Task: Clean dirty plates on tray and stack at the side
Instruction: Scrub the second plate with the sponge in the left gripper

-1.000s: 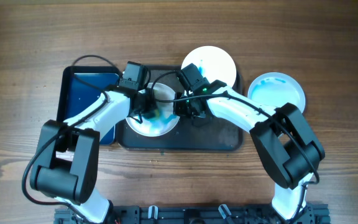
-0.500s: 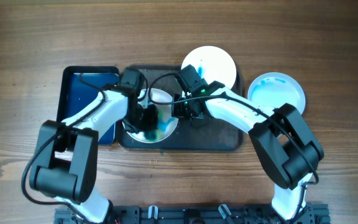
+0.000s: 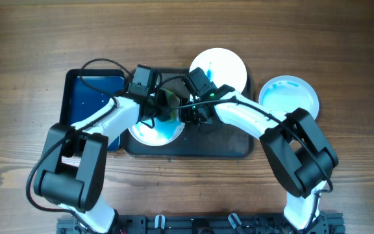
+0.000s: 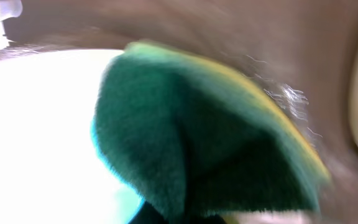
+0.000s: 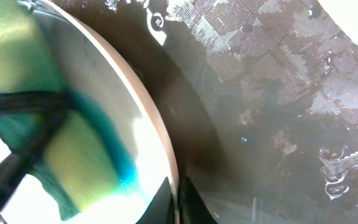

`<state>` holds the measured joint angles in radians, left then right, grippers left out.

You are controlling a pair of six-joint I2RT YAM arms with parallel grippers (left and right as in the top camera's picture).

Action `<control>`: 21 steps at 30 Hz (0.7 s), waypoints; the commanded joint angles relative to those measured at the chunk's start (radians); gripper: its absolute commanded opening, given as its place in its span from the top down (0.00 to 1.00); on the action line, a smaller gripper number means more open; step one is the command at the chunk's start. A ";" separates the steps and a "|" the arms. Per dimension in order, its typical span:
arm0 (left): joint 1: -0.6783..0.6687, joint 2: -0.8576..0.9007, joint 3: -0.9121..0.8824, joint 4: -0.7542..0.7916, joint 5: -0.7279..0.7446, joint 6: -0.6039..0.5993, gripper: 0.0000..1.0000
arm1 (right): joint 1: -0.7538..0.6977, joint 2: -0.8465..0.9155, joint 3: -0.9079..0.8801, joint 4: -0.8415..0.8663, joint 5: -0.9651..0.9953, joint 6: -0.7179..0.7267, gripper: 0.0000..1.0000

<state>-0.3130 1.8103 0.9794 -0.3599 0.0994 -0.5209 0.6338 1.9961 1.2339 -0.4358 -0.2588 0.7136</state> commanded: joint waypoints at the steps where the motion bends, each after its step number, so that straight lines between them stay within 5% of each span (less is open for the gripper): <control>1: 0.016 0.052 -0.031 -0.195 -0.486 -0.260 0.96 | -0.007 0.018 0.005 0.002 -0.005 0.000 0.96; 5: 0.015 0.052 -0.029 -0.339 -0.423 -0.280 0.96 | -0.007 0.018 0.005 0.007 -0.005 0.000 0.96; 9: 0.009 0.052 -0.029 -0.452 0.040 -0.127 0.96 | -0.007 0.018 0.005 0.006 -0.008 -0.006 0.96; 14: 0.009 0.052 -0.029 -0.391 0.418 0.075 0.96 | -0.007 0.018 0.005 0.008 -0.027 -0.007 0.96; 17: 0.012 0.052 -0.029 -0.289 0.460 0.098 0.96 | -0.007 0.018 0.005 0.008 -0.027 -0.008 0.96; 21: 0.056 0.052 -0.010 -0.193 0.334 0.051 0.96 | -0.007 0.018 0.005 0.006 -0.027 -0.008 0.96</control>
<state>-0.2852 1.8153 0.9783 -0.5903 0.4641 -0.4763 0.6346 1.9972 1.2339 -0.4328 -0.2775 0.7017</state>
